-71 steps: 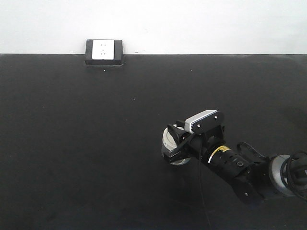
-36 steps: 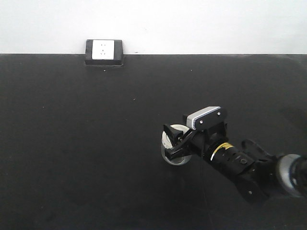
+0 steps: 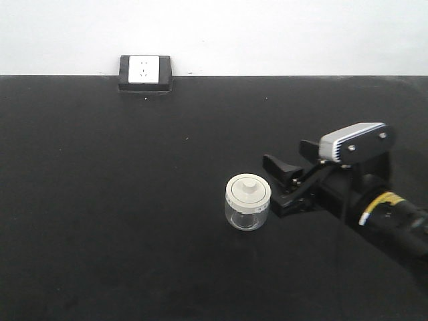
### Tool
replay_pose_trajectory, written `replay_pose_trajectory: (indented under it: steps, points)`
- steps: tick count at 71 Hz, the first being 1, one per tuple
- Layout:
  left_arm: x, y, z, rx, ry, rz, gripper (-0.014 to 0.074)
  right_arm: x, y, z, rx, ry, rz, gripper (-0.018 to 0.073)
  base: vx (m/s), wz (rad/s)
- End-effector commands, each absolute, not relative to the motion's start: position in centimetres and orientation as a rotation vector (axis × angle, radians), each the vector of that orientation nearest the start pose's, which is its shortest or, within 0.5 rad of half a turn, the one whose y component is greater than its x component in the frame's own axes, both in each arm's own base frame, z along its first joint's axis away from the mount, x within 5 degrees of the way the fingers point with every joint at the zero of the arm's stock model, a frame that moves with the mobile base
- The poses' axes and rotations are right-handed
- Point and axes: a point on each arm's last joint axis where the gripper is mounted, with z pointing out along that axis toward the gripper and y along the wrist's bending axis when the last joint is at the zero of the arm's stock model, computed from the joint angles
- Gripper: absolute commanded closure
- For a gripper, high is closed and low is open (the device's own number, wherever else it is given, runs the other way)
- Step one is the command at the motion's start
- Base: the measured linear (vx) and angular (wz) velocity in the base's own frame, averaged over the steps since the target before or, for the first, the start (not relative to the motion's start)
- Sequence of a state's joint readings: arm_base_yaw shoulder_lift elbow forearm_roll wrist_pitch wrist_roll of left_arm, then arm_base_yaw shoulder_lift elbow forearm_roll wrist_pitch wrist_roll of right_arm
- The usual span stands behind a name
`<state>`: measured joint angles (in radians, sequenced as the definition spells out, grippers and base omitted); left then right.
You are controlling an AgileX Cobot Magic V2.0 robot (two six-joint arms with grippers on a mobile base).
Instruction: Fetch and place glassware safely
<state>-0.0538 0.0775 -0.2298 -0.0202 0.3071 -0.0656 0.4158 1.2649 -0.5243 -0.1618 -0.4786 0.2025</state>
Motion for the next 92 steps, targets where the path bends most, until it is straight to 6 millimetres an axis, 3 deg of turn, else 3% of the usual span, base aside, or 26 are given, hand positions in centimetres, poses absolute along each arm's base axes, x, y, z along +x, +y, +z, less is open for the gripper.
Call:
replay_pose_trajectory:
  steps: [1, 26, 42, 52, 63, 75, 85, 92]
  points:
    - [5.0, -0.4, 27.3, -0.027, 1.55, -0.13, 0.0603, 21.4, 10.0, 28.4, -0.334, 1.667, 0.414, 0.0071, 0.0, 0.0]
    - [5.0, -0.4, 27.3, -0.027, 1.55, -0.13, 0.0603, 13.5, 5.9, 33.5, -0.301, 1.62, 0.346, 0.0071, 0.0, 0.0]
    - [5.0, -0.4, 27.3, -0.027, 1.55, -0.13, 0.0603, 7.9, 3.0, 34.6, -0.297, 1.564, 0.278, 0.0071, 0.0, 0.0]
    - [5.0, -0.4, 27.3, -0.027, 1.55, -0.13, 0.0603, 5.3, 1.8, 33.6, -0.279, 1.491, 0.284, 0.0071, 0.0, 0.0]
    - [5.0, -0.4, 27.3, -0.027, 1.55, -0.13, 0.0603, 3.8, 1.1, 30.9, -0.271, 1.452, 0.289, 0.0071, 0.0, 0.0]
    - [5.0, -0.4, 27.3, -0.027, 1.55, -0.13, 0.0603, 3.3, 0.9, 28.5, -0.273, 1.449, 0.284, 0.0071, 0.0, 0.0]
    - [5.0, -0.4, 27.3, -0.027, 1.55, -0.13, 0.0603, 3.3, 0.9, 28.1, -0.283, 1.442, 0.264, 0.008, 0.0, 0.0]
    - [5.0, -0.4, 27.3, -0.027, 1.55, -0.13, 0.0603, 3.3, 0.9, 28.3, -0.28, 1.421, 0.272, 0.0157, 0.0, 0.0]
